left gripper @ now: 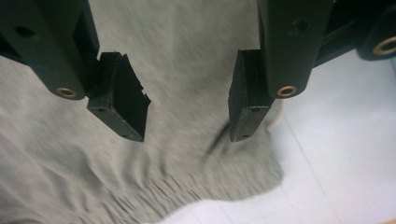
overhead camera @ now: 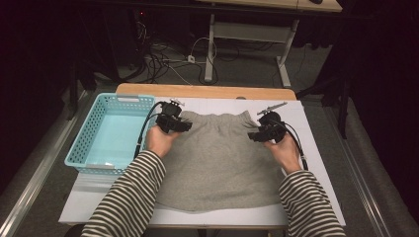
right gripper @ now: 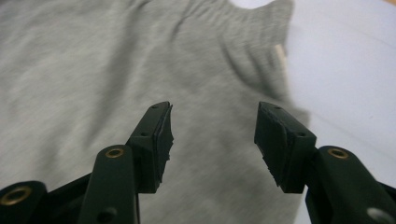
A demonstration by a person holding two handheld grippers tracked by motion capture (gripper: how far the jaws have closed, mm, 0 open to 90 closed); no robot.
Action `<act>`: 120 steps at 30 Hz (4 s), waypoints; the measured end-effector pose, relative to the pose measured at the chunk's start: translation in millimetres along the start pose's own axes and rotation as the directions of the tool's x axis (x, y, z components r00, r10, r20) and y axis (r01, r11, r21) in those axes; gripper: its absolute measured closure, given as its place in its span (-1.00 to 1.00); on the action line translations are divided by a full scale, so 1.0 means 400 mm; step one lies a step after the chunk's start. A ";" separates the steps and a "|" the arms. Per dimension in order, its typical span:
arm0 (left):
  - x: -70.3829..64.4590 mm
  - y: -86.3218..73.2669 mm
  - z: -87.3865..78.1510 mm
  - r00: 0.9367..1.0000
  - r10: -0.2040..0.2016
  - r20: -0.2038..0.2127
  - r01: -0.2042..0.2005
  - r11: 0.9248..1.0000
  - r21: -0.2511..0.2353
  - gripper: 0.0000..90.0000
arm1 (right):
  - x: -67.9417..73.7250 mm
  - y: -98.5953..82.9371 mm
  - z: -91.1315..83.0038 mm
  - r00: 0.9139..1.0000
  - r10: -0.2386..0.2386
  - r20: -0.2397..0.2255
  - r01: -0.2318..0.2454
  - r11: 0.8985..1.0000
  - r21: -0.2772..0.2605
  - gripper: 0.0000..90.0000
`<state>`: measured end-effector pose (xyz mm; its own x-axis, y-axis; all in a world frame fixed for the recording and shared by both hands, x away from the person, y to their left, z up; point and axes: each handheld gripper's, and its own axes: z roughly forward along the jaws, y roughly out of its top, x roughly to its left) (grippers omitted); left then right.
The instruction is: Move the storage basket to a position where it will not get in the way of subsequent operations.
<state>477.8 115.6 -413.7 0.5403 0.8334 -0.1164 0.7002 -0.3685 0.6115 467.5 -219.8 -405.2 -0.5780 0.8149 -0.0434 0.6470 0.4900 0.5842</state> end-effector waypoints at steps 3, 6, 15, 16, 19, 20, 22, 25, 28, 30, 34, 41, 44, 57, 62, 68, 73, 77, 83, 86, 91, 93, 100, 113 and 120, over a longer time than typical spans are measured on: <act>-0.022 -0.034 -0.020 0.999 0.034 0.023 -0.034 0.999 0.009 0.01 | 0.046 -0.024 -0.020 0.999 -0.038 0.020 0.039 0.999 -0.031 0.08; -0.048 -0.078 -0.038 0.996 0.065 0.061 -0.066 0.998 0.013 0.01 | 0.091 -0.050 -0.024 0.997 -0.080 -0.005 0.080 0.997 -0.018 0.18; -0.126 -0.210 -0.056 0.978 0.162 0.132 -0.166 0.986 0.023 -0.03 | 0.187 -0.134 -0.001 0.988 -0.101 -0.120 0.098 0.995 -0.024 0.25; -0.131 -0.222 -0.054 0.977 0.165 0.137 -0.170 0.985 0.028 -0.03 | 0.196 -0.139 -0.001 0.987 -0.107 -0.123 0.105 0.994 -0.026 0.27; -0.140 -0.251 -0.045 0.975 0.177 0.134 -0.185 0.981 0.050 -0.03 | 0.212 -0.151 0.006 0.984 -0.114 -0.136 0.113 0.993 -0.015 0.34; -0.142 -0.260 -0.041 0.975 0.181 0.129 -0.189 0.980 0.056 -0.03 | 0.215 -0.154 0.010 0.984 -0.111 -0.143 0.112 0.994 -0.005 0.36; -0.143 -0.277 -0.032 0.975 0.181 0.128 -0.192 0.978 0.077 -0.03 | 0.219 -0.160 0.020 0.983 -0.107 -0.151 0.111 0.994 0.019 0.41; -0.147 -0.291 -0.035 0.972 0.190 0.136 -0.199 0.979 0.055 0.09 | 0.225 -0.171 0.027 0.981 -0.117 -0.157 0.121 0.992 0.017 0.59; -0.152 -0.300 -0.039 0.966 0.196 0.168 -0.208 0.976 0.059 0.59 | 0.234 -0.175 0.022 0.975 -0.130 -0.182 0.138 0.990 0.029 0.86; -0.152 -0.303 -0.046 0.966 0.190 0.176 -0.206 0.975 0.080 0.84 | 0.246 -0.179 0.017 0.972 -0.162 -0.171 0.170 0.985 0.038 0.93; -0.150 -0.313 -0.057 0.968 0.176 0.181 -0.193 0.977 0.084 0.87 | 0.251 -0.194 0.005 0.969 -0.178 -0.174 0.187 0.982 0.037 0.94; -0.134 -0.340 -0.092 0.972 0.154 0.178 -0.171 0.982 0.081 0.80 | 0.246 -0.205 -0.003 0.966 -0.171 -0.196 0.182 0.983 0.038 0.93; -0.128 -0.349 -0.119 0.977 0.149 0.154 -0.157 0.987 0.036 0.57 | 0.238 -0.214 -0.003 0.966 -0.147 -0.215 0.155 0.988 0.020 0.87; -0.098 -0.413 -0.170 0.989 0.096 0.110 -0.098 0.995 0.015 0.22 | 0.244 -0.216 -0.003 0.958 -0.167 -0.232 0.175 0.984 0.013 0.65; -0.082 -0.439 -0.199 0.994 0.066 0.090 -0.066 0.998 0.001 0.19 | 0.247 -0.214 -0.001 0.955 -0.180 -0.234 0.187 0.982 0.009 0.60; -0.071 -0.478 -0.221 0.996 0.034 0.083 -0.035 0.999 0.015 0.18 | 0.241 -0.212 0.001 0.953 -0.167 -0.254 0.175 0.984 0.011 0.58; -0.061 -0.492 -0.237 0.996 0.007 0.084 -0.008 1.000 0.006 0.20 | 0.242 -0.210 0.004 0.949 -0.189 -0.254 0.196 0.981 0.003 0.58; -0.055 -0.494 -0.210 0.995 -0.019 0.099 0.015 0.999 0.045 0.20 | 0.242 -0.208 0.005 0.948 -0.188 -0.257 0.195 0.981 0.002 0.58; -0.056 -0.481 -0.189 0.993 -0.018 0.119 0.011 0.998 0.060 0.39 | 0.244 -0.209 0.005 0.949 -0.193 -0.251 0.200 0.980 0.001 0.58; -0.069 -0.474 -0.193 0.994 0.029 0.101 -0.037 0.996 0.085 0.69 | 0.245 -0.209 0.005 0.949 -0.197 -0.248 0.203 0.979 0.000 0.59; -0.068 -0.469 -0.232 0.995 0.049 0.088 -0.054 0.997 0.054 0.83 | 0.245 -0.209 0.004 0.948 -0.201 -0.246 0.207 0.978 -0.001 0.59; -0.064 -0.476 -0.246 0.996 0.049 0.071 -0.053 0.997 0.053 0.84 | 0.246 -0.209 0.004 0.948 -0.203 -0.244 0.209 0.978 -0.001 0.59; -0.067 -0.505 -0.263 0.997 0.060 0.055 -0.065 0.994 0.084 0.86 | 0.248 -0.209 0.003 0.950 -0.199 -0.242 0.206 0.979 0.001 0.58; -0.052 -0.499 -0.234 0.989 0.061 0.132 -0.056 0.998 -0.036 0.35 | 0.252 -0.211 0.000 0.955 -0.178 -0.236 0.183 0.983 0.000 0.45; -0.046 -0.485 -0.229 0.986 0.074 0.150 -0.063 0.995 -0.076 0.23 | 0.250 -0.218 -0.017 0.967 -0.142 -0.211 0.138 0.990 -0.037 0.38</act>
<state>289.3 209.5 -458.5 0.6546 0.7326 -0.1866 0.6272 -0.3884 0.6751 349.7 -183.1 -455.1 -0.7561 0.6528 0.0463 0.5426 0.5858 0.6020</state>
